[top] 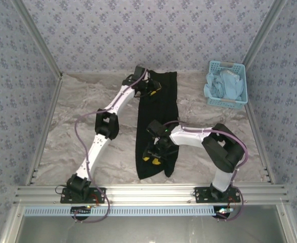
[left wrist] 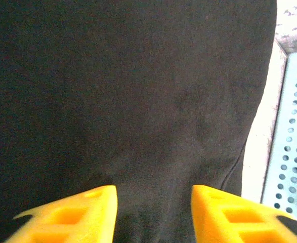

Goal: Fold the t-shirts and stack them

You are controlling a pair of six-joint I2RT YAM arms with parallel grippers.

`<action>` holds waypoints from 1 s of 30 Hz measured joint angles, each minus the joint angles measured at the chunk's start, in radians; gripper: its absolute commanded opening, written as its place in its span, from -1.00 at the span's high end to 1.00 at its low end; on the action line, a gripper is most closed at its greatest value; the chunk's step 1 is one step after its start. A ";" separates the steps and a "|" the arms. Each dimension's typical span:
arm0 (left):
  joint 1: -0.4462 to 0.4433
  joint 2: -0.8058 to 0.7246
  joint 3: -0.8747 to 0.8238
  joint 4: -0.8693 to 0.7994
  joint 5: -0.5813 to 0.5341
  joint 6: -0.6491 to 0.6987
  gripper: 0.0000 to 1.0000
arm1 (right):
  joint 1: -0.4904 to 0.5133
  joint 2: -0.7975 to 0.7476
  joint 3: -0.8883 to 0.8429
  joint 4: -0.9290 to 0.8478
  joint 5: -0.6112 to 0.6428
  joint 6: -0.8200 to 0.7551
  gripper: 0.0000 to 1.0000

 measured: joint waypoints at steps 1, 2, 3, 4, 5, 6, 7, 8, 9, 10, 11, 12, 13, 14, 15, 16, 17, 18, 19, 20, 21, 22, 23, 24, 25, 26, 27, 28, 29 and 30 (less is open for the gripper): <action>0.005 -0.006 0.000 -0.012 -0.013 0.010 -0.09 | -0.001 -0.012 0.000 -0.014 0.021 -0.009 -0.11; 0.011 -0.013 0.000 -0.030 -0.021 0.016 -0.14 | -0.005 -0.031 0.000 -0.039 0.049 -0.021 -0.15; 0.018 -0.024 0.000 -0.054 -0.036 0.027 -0.20 | -0.010 -0.051 0.000 -0.070 0.076 -0.035 -0.18; 0.023 -0.039 0.000 -0.080 -0.051 0.046 -0.21 | -0.017 -0.076 0.000 -0.099 0.101 -0.053 -0.21; 0.028 -0.060 -0.002 -0.122 -0.073 0.060 -0.21 | -0.028 -0.123 0.000 -0.145 0.135 -0.073 -0.24; 0.031 -0.085 -0.010 -0.155 -0.093 0.073 -0.21 | -0.039 -0.167 0.000 -0.181 0.154 -0.087 -0.25; 0.034 -0.129 -0.026 -0.207 -0.116 0.088 -0.21 | -0.053 -0.225 0.000 -0.218 0.178 -0.103 -0.26; 0.034 -0.180 -0.058 -0.241 -0.135 0.101 -0.21 | -0.072 -0.285 0.000 -0.249 0.196 -0.119 -0.26; 0.032 -0.249 -0.118 -0.271 -0.151 0.114 -0.21 | -0.087 -0.328 -0.002 -0.272 0.207 -0.133 -0.26; 0.027 -0.329 -0.196 -0.288 -0.163 0.127 -0.21 | -0.110 -0.381 -0.008 -0.290 0.217 -0.145 -0.26; 0.019 -0.435 -0.323 -0.282 -0.172 0.140 -0.19 | -0.143 -0.445 -0.023 -0.304 0.224 -0.155 -0.25; 0.011 -0.553 -0.481 -0.255 -0.172 0.144 -0.17 | -0.172 -0.489 -0.047 -0.304 0.220 -0.165 -0.22; 0.001 -0.644 -0.581 -0.281 -0.172 0.145 -0.15 | -0.201 -0.534 -0.075 -0.323 0.223 -0.172 -0.21; -0.013 -0.748 -0.699 -0.262 -0.164 0.140 -0.13 | -0.220 -0.556 -0.093 -0.343 0.224 -0.179 -0.21; -0.025 -0.861 -0.871 -0.174 -0.140 0.126 -0.12 | -0.260 -0.584 -0.126 -0.344 0.203 -0.186 -0.20; -0.035 -0.960 -1.019 -0.146 -0.116 0.109 -0.12 | -0.290 -0.607 -0.158 -0.346 0.187 -0.195 -0.20; -0.050 -1.094 -1.215 -0.158 -0.084 0.092 -0.12 | -0.348 -0.640 -0.205 -0.368 0.174 -0.199 -0.20; -0.068 -1.184 -1.358 -0.161 -0.054 0.080 -0.12 | -0.382 -0.653 -0.232 -0.379 0.161 -0.202 -0.19; -0.090 -1.262 -1.492 -0.164 -0.024 0.066 -0.14 | -0.408 -0.658 -0.259 -0.388 0.140 -0.211 -0.19; -0.115 -1.318 -1.611 -0.172 0.005 0.051 -0.15 | -0.423 -0.653 -0.274 -0.398 0.124 -0.221 -0.19; -0.136 -1.352 -1.697 -0.175 0.028 0.039 -0.16 | -0.427 -0.644 -0.281 -0.407 0.109 -0.231 -0.19; -0.176 -1.386 -1.806 -0.159 0.064 0.012 -0.16 | -0.428 -0.625 -0.290 -0.411 0.089 -0.248 -0.18; -0.214 -1.412 -1.901 -0.145 0.094 -0.017 -0.17 | -0.428 -0.611 -0.297 -0.411 0.074 -0.259 -0.18; -0.249 -1.427 -1.967 -0.134 0.117 -0.039 -0.17 | -0.428 -0.597 -0.305 -0.410 0.060 -0.269 -0.18; -0.286 -1.440 -2.029 -0.124 0.141 -0.065 -0.18 | -0.428 -0.586 -0.314 -0.409 0.047 -0.275 -0.18; -0.314 -1.447 -2.073 -0.114 0.154 -0.087 -0.18 | -0.430 -0.579 -0.322 -0.407 0.036 -0.280 -0.18; -0.341 -1.454 -2.110 -0.098 0.172 -0.115 -0.18 | -0.431 -0.571 -0.332 -0.407 0.025 -0.284 -0.18; -0.355 -1.458 -2.136 -0.067 0.182 -0.143 -0.18 | -0.433 -0.565 -0.344 -0.402 0.013 -0.290 -0.18; -0.362 -1.459 -2.147 -0.043 0.189 -0.163 -0.18 | -0.435 -0.560 -0.355 -0.399 0.003 -0.294 -0.18; -0.369 -1.458 -2.152 -0.015 0.193 -0.181 -0.17 | -0.437 -0.557 -0.365 -0.397 -0.002 -0.296 -0.18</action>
